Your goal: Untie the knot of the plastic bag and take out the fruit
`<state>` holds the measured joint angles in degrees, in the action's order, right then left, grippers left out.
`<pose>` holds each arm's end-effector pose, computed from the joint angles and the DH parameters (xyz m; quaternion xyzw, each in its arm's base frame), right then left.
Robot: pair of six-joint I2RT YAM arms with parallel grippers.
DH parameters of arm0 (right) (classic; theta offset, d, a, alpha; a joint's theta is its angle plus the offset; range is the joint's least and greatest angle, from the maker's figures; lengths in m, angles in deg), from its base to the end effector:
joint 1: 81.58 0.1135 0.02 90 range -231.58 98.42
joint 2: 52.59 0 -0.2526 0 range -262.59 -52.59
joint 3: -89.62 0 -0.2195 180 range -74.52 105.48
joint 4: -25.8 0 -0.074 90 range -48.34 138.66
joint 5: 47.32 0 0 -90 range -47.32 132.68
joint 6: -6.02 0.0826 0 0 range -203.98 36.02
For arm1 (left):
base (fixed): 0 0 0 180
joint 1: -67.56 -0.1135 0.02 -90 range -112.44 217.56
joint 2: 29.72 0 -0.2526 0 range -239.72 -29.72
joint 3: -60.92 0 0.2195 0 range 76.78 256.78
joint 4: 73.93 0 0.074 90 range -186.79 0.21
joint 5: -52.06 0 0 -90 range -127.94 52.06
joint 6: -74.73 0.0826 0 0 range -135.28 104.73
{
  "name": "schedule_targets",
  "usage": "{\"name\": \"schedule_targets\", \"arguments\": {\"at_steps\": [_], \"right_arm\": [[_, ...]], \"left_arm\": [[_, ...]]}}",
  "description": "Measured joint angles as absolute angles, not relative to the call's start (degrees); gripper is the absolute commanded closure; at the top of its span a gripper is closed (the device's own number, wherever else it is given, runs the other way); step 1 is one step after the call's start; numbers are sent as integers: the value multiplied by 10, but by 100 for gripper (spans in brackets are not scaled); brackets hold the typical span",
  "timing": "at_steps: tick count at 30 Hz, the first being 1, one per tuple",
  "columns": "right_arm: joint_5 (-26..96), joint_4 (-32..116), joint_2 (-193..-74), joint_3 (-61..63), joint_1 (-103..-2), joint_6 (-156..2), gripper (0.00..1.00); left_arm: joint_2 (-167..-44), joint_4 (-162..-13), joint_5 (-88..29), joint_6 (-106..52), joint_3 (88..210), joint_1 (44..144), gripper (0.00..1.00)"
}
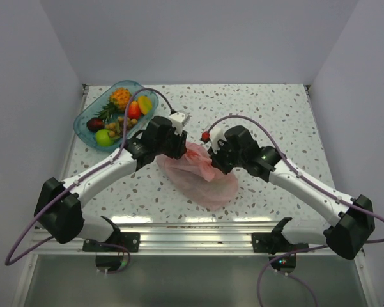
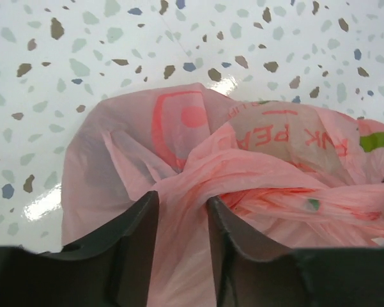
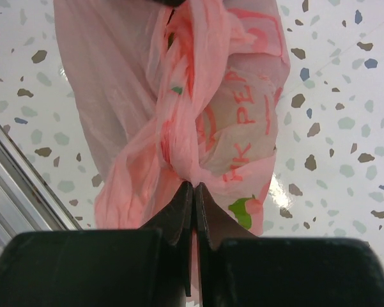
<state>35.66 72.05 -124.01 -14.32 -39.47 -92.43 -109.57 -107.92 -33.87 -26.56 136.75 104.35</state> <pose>0.1972 0.1918 0.2671 -0.4115 0.8125 0.1719 0.3754 0.2509 -0.1949 0.2505 0.2134 0.8727 -0.2076 0.3870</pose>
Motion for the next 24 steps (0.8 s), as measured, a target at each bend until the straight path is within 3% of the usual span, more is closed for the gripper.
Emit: {"name": "schedule_targets", "arguments": {"at_steps": [6, 12, 20, 24], "right_arm": [[361, 719, -1211, -160, -395, -912, 100], [421, 701, -1180, -160, -393, -881, 100], [576, 646, -1207, -68, -412, -826, 100], [612, 608, -1202, -44, -434, -792, 100]], "left_arm": [[-1106, -1041, -400, -322, 1368, 1044, 99], [-1144, -1046, -442, -380, 1405, 1026, 100], [-1221, -1119, -428, -464, 1631, 936, 100], [-1210, -1117, -431, -502, 1654, 932, 100]]}}
